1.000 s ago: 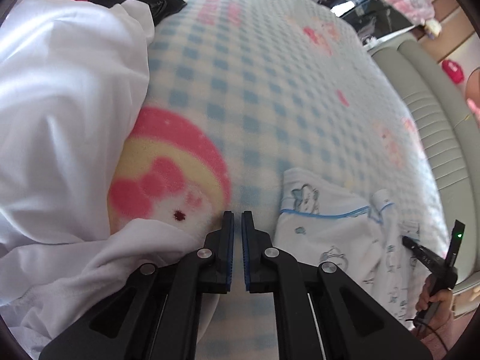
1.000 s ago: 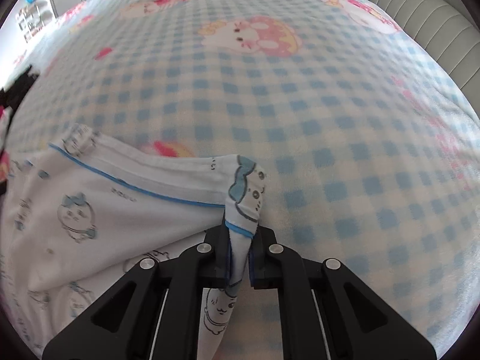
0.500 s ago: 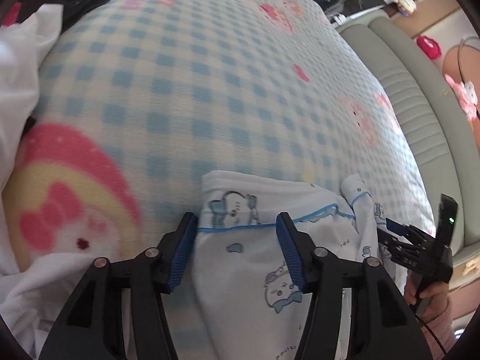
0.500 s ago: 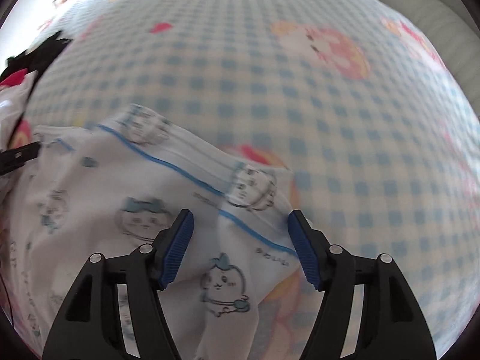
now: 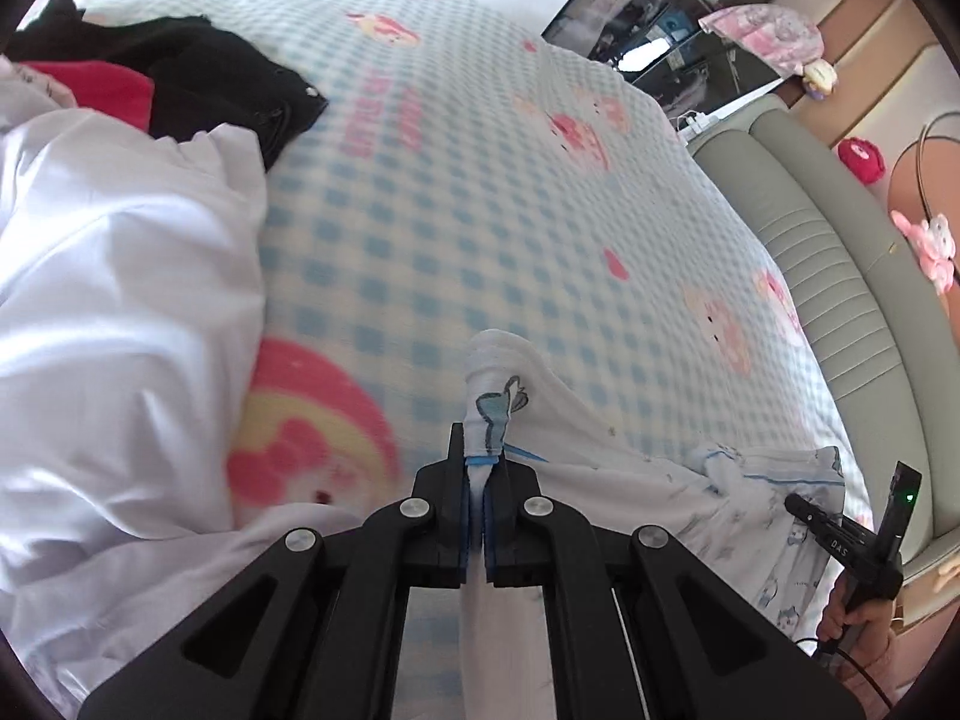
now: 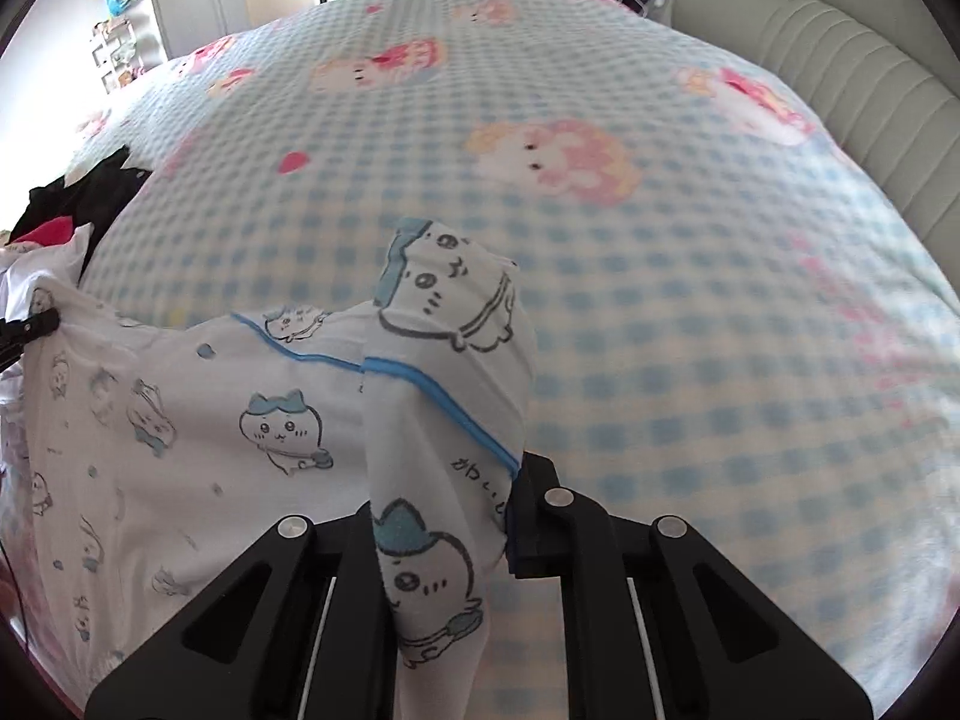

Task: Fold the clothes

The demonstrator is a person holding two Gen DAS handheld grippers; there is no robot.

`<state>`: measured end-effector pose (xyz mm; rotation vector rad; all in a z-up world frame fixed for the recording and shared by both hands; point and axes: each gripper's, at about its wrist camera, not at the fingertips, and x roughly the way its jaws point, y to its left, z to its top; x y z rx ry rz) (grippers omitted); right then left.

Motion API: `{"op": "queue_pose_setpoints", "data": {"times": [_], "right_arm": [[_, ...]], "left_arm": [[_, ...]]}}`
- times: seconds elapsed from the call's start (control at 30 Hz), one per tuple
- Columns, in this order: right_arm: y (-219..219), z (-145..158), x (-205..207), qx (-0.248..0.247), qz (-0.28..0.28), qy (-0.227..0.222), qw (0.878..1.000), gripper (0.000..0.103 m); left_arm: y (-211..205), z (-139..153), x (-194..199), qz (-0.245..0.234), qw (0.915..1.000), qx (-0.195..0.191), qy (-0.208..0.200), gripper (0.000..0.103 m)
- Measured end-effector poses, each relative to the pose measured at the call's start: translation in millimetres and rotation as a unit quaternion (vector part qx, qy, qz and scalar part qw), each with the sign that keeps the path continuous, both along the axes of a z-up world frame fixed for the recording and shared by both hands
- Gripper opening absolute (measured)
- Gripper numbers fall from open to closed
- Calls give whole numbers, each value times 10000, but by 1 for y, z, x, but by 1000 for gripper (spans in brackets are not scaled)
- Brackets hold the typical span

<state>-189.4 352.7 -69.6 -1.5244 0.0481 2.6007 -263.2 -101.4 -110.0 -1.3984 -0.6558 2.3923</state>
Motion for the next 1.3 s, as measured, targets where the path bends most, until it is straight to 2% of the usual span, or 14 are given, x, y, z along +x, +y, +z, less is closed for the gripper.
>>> {"op": "queue_pose_setpoints", "data": {"times": [0.13, 0.2, 0.23, 0.33, 0.47, 0.5, 0.53, 0.63, 0.8, 0.93, 1.07, 1.1, 1.23, 1.3], "right_arm": [[21, -50, -11, -206, -479, -675, 9964, 12], [28, -60, -6, -359, -656, -799, 9940, 15], [28, -51, -3, -375, -654, -694, 9947, 22], [25, -17, 5, -288, -605, -330, 9972, 27], [15, 38, 14, 24, -476, 222, 9986, 31], [12, 50, 15, 96, -451, 360, 9983, 37], [8, 60, 13, 162, -435, 499, 9977, 44], [-15, 72, -8, -17, -195, 738, 9971, 45], [-87, 33, -40, -872, 1057, -72, 9905, 44], [-158, -16, -59, -802, 1818, -709, 9775, 43], [-190, -61, -68, -351, 2096, -1063, 9714, 44], [-191, -62, -67, -391, 2107, -1083, 9707, 42], [-179, -50, -51, -630, 2093, -921, 9715, 8], [-169, -42, -41, -697, 2043, -834, 9729, 6]], "left_arm": [[11, -41, -3, -195, 9972, -415, -588, 3], [18, -48, 3, -298, 9965, -477, -621, 3], [19, -46, 5, -383, 9965, -453, -585, 3], [15, -39, 8, -564, 9965, -357, -495, 6], [1, -31, 4, -441, 9978, -248, -437, 22], [-3, -30, 3, -386, 9982, -163, -419, 25], [-6, -30, 3, -340, 9985, -78, -410, 25], [-9, -30, 1, -261, 9988, 33, -410, 27], [0, -29, 1, -365, 9981, -181, -453, 29], [5, -30, 6, -470, 9975, -158, -497, 35], [8, -31, 10, -536, 9969, -168, -546, 39], [9, -31, 10, -553, 9968, -172, -559, 40], [11, -26, 13, -567, 9973, -108, -455, 41], [9, -22, 13, -492, 9981, -28, -378, 45]]}}
